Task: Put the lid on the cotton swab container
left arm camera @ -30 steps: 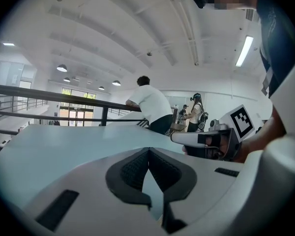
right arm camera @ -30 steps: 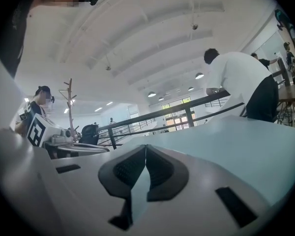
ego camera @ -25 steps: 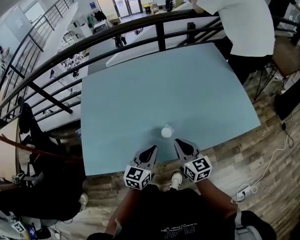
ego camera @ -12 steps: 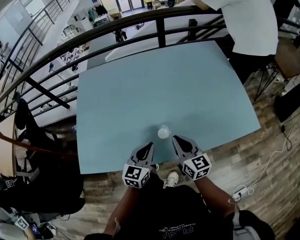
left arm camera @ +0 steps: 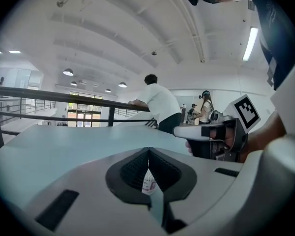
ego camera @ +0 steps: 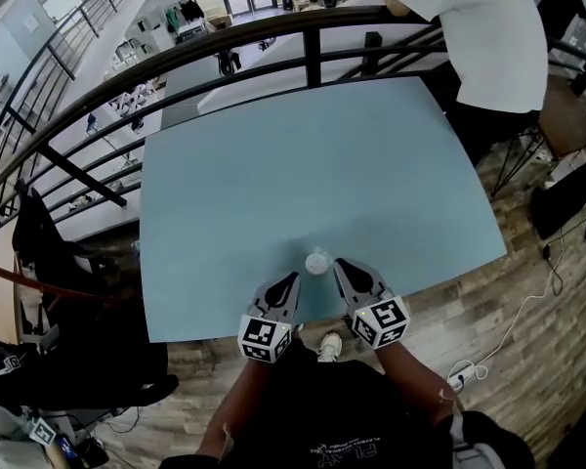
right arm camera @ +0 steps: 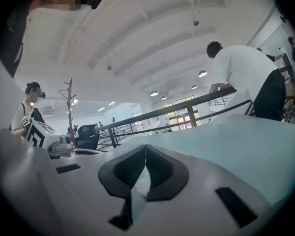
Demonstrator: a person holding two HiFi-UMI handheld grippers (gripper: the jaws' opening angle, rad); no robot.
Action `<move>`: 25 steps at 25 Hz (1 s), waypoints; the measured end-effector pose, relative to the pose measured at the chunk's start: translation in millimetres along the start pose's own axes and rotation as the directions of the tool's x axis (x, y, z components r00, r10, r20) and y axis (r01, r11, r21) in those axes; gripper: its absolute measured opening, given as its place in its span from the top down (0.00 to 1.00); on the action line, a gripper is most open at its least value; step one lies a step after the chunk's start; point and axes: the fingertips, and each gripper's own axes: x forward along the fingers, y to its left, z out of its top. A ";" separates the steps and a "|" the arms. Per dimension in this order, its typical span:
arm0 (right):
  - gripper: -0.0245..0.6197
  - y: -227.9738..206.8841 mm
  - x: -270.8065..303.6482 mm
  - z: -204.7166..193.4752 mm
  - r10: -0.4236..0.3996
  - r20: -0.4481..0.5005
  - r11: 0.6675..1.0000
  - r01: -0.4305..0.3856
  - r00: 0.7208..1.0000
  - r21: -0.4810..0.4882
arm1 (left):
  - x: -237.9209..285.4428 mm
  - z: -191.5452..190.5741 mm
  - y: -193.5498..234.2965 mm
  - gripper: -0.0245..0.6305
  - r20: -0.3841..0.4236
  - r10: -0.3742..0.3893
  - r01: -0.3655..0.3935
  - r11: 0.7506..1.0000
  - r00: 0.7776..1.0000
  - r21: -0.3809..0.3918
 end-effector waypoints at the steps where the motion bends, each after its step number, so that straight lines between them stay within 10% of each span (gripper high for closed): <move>1: 0.93 -1.7 1.1 -1.5 -0.005 -0.004 1.000 0.005 1.000 0.000 | 2.2 -0.9 0.0 0.94 -0.001 -0.005 0.005 1.000 1.000 0.003; 14: 0.93 -12.1 17.2 -14.5 0.000 -0.067 1.000 -0.002 0.998 -0.022 | 21.9 -18.1 2.7 0.93 -0.006 -0.041 0.041 0.996 0.999 0.077; 25: 0.93 -10.9 18.1 -31.1 0.012 -0.104 0.999 -0.016 0.994 -0.035 | 32.9 -46.2 -7.8 0.59 -0.043 -0.084 0.089 0.986 0.996 0.138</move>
